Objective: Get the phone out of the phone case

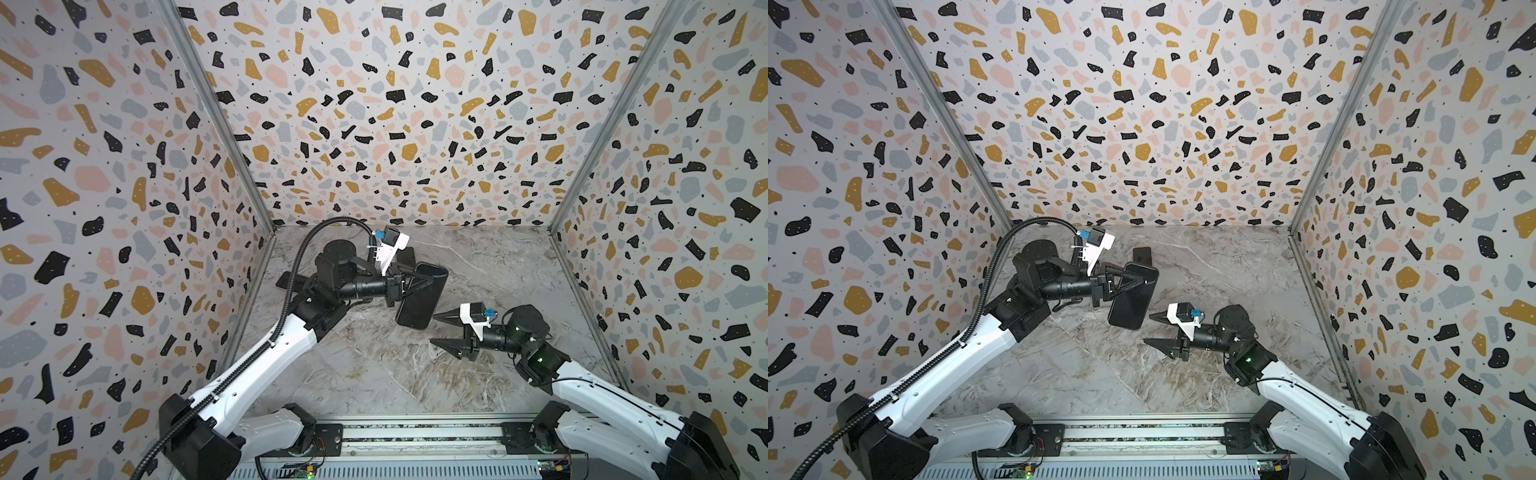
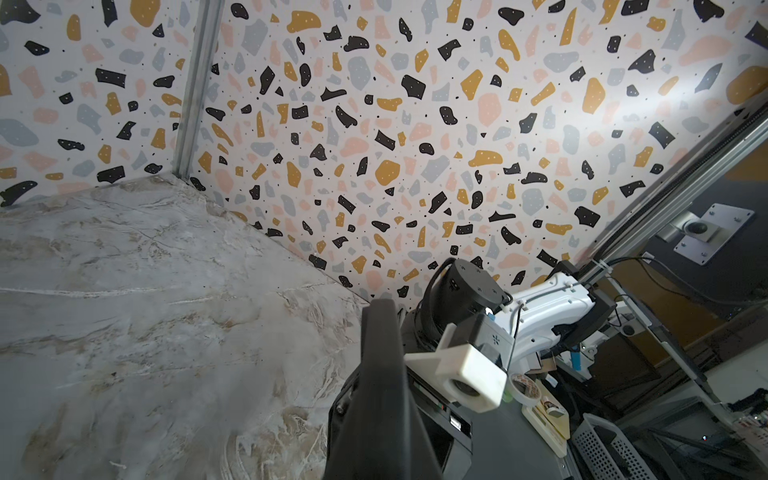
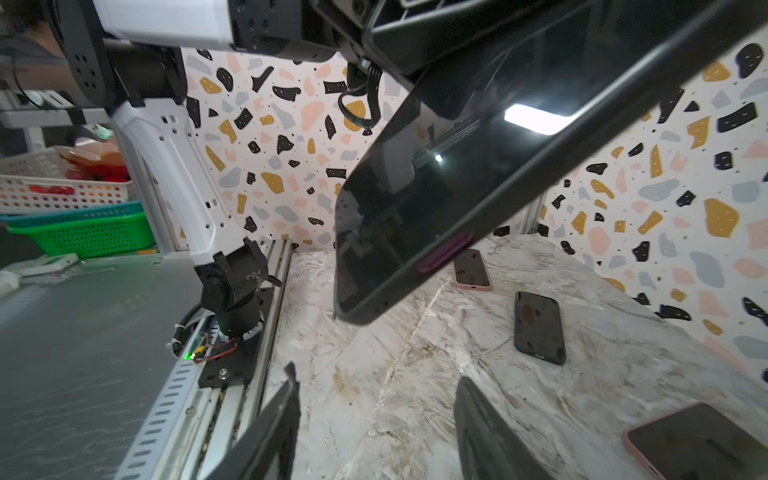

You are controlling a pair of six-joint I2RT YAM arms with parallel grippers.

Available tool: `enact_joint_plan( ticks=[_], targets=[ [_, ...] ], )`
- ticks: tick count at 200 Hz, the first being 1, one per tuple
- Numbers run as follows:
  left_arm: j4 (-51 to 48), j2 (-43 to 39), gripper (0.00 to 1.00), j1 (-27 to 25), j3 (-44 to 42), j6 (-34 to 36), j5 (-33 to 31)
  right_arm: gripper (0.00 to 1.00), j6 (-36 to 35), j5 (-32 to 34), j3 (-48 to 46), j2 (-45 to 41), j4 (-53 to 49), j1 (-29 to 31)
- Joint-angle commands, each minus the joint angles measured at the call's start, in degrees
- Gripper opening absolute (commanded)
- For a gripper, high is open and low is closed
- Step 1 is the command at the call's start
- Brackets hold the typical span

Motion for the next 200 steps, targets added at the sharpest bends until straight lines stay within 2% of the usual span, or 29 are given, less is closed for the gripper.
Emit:
enact_joint_plan(
  ticks=[1,13,65,131,182,200],
  targets=[
    [0.0,-1.9,0.00,-0.9,1.3,5.0,0.8,0.57,6.8,-7.6,4.8,2.0,1.6,0.1],
    [-0.3,-1.9,0.00,-0.9,1.3,5.4,0.8,0.56,7.9,-9.8,5.5,3.0,2.9,0.2],
    [0.0,-2.0,0.00,-1.1,1.3,5.6,0.5,0.46,7.5,-11.2,5.8,4.3,2.9,0.7],
    [1.3,-1.7,0.00,-1.3,1.1,5.0,0.4,0.40,6.8,-10.6,5.3,5.6,4.6,1.8],
    [2.0,-1.7,0.00,-1.6,0.9,4.6,0.2,0.29,7.3,-10.6,5.4,6.9,6.4,2.0],
    [2.6,-1.6,0.00,-1.7,0.7,4.3,0.2,0.22,7.2,-10.6,5.2,7.2,7.0,2.1]
  ],
)
